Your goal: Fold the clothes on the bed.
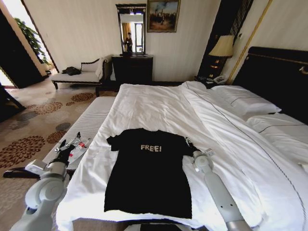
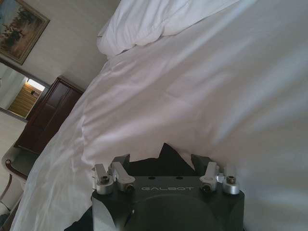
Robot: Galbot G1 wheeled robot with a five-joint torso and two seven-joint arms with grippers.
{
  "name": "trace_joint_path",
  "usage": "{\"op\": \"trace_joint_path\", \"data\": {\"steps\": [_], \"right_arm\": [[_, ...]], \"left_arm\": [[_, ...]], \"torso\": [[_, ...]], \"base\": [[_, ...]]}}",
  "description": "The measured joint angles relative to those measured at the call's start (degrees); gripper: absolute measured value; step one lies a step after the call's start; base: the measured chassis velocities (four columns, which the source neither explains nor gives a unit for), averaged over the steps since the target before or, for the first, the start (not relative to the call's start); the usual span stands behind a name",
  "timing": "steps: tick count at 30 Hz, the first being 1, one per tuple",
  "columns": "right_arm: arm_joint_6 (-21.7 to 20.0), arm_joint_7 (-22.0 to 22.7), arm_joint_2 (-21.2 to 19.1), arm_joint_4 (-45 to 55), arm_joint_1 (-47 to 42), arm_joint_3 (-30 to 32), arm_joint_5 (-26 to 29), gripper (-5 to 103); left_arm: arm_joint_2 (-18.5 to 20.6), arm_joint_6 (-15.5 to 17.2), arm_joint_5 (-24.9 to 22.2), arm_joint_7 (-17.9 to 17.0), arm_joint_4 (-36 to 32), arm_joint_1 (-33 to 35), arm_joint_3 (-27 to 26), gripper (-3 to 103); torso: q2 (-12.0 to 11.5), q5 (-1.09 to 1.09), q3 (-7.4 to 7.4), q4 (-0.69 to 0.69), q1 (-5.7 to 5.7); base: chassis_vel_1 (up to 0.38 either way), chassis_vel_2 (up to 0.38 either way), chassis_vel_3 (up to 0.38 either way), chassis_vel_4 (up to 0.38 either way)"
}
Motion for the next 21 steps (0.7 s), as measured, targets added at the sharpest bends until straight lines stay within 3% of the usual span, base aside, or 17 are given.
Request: {"op": "trace_joint_path", "data": {"steps": [4,6,8,15,18,21], "right_arm": [[0.0,0.2,0.1,-0.4,0.1,-0.1,-0.2,52],[0.0,0.2,0.1,-0.5,0.2,-0.1,-0.3,52],[0.1,0.2,0.1,-0.8,0.3,-0.2,-0.6,41],[0.9,0.2,0.1,-1.3,0.8,-0.3,-1.9,20],[1.2,0.2,-0.1,-1.4,1.1,-0.5,-2.2,4],[1.3,0.3,-0.1,-1.4,1.2,-0.7,-2.3,2]], "left_arm": [[-0.4,0.0,1.0,-0.2,0.7,-0.6,1.0,100],[-0.4,0.0,1.0,-0.3,0.8,-0.7,1.1,100],[-0.4,0.0,1.1,-0.4,1.1,-1.0,1.4,100],[-0.4,-0.1,1.9,-0.6,1.5,-1.1,1.6,100],[-0.6,-0.2,2.4,-0.7,1.6,-1.1,1.6,100],[-0.7,-0.2,2.6,-0.8,1.7,-1.1,1.6,100]], "torso": [[0.0,0.0,0.0,-0.01,0.0],[0.0,0.0,0.0,-0.01,0.0],[0.0,0.0,0.0,-0.01,0.0],[0.0,0.0,0.0,0.0,0.0],[0.0,0.0,0.0,0.0,0.0],[0.0,0.0,0.0,0.0,0.0]], "base": [[0.0,0.0,0.0,0.0],[0.0,0.0,0.0,0.0],[0.0,0.0,0.0,0.0],[0.0,0.0,0.0,0.0],[0.0,0.0,0.0,0.0],[0.0,0.0,0.0,0.0]]}}
